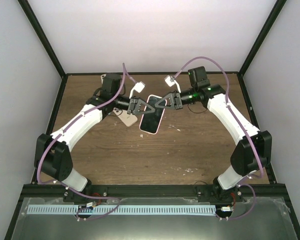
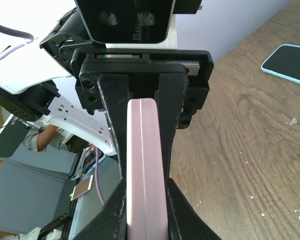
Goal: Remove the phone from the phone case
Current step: Remove the phone case from the phone.
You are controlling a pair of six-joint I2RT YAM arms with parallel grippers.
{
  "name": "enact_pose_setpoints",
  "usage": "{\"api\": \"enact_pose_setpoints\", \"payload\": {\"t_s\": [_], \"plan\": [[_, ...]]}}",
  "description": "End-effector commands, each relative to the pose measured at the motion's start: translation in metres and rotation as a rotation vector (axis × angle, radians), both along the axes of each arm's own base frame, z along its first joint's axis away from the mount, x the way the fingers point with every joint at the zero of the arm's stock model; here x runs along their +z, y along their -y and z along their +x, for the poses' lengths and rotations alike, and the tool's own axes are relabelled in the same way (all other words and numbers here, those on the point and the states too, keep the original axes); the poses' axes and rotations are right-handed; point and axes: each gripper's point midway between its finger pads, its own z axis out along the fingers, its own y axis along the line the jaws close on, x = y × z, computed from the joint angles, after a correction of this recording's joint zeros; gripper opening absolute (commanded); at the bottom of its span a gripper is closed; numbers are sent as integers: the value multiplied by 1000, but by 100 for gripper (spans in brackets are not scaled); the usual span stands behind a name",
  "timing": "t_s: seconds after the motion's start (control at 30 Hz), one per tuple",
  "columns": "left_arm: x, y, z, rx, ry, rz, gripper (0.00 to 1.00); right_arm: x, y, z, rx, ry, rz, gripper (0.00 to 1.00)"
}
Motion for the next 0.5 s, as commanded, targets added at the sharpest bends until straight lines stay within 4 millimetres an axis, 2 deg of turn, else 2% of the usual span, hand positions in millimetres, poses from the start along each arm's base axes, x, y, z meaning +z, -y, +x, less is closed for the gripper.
{"api": "enact_pose_setpoints", "payload": {"t_s": [0.0,0.03,0.07,0.13,0.3,0.37,0.47], "plan": [[13,1,6,4,61,-12,0,11,-7,-8,44,13,10,6],[13,1,6,12,70,-5,4,12,-7,-8,45,10,11,1],[13,-1,7,23,78,3,11,16,-7,-7,46,10,13,1],[12,-7,10,50,92,14,29,26,-5,-4,40,24,26,1],[11,-44,20,176,98,-12,56,62,17,17,-37,51,109,1],[10,-58,20,224,107,-29,63,73,25,22,-55,54,140,1],[8,-65,13,244,110,-35,64,84,31,24,-55,54,170,1]]}}
